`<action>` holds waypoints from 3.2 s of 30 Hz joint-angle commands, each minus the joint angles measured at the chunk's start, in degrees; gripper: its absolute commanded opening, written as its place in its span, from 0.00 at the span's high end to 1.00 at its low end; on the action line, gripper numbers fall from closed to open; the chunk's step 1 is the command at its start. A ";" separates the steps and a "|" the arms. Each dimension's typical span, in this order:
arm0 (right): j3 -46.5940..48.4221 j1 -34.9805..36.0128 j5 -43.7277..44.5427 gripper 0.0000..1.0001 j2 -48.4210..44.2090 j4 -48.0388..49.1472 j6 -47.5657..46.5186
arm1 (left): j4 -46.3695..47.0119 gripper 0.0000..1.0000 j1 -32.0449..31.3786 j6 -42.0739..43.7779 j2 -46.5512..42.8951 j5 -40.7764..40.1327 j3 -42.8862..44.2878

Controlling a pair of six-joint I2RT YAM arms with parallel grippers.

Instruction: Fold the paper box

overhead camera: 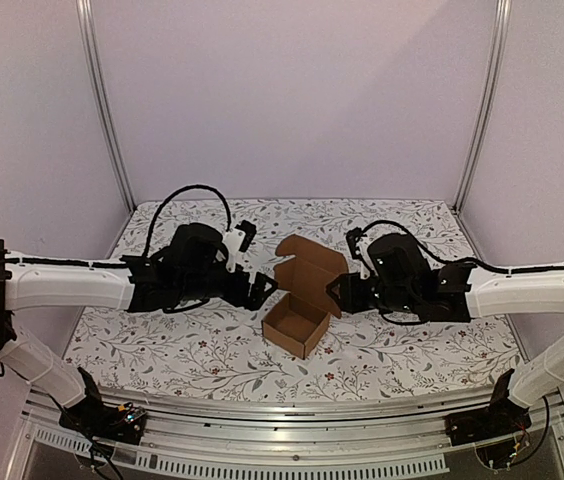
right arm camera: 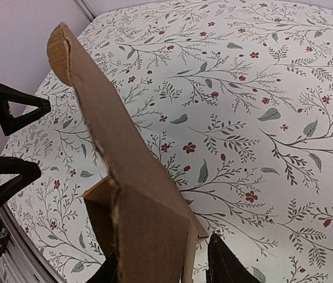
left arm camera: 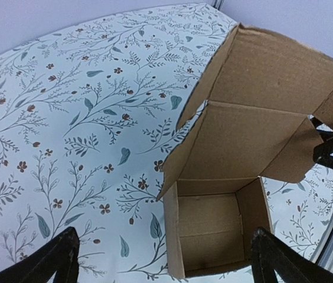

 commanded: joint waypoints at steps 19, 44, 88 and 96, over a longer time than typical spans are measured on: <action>-5.07 2.81 3.81 0.96 -0.07 5.19 1.79 | 11.68 0.01 1.65 0.74 -2.80 -1.06 -4.94; -2.93 -0.52 -17.15 1.00 -0.42 4.00 -22.22 | 16.38 0.09 2.58 3.59 -2.55 8.63 -12.39; 1.61 1.93 5.27 1.00 6.53 12.94 -14.07 | 16.90 1.00 2.60 1.22 1.43 11.21 -6.44; 2.53 4.41 13.68 1.00 8.68 15.85 -9.08 | 17.51 1.00 2.09 -1.42 4.74 6.81 -3.09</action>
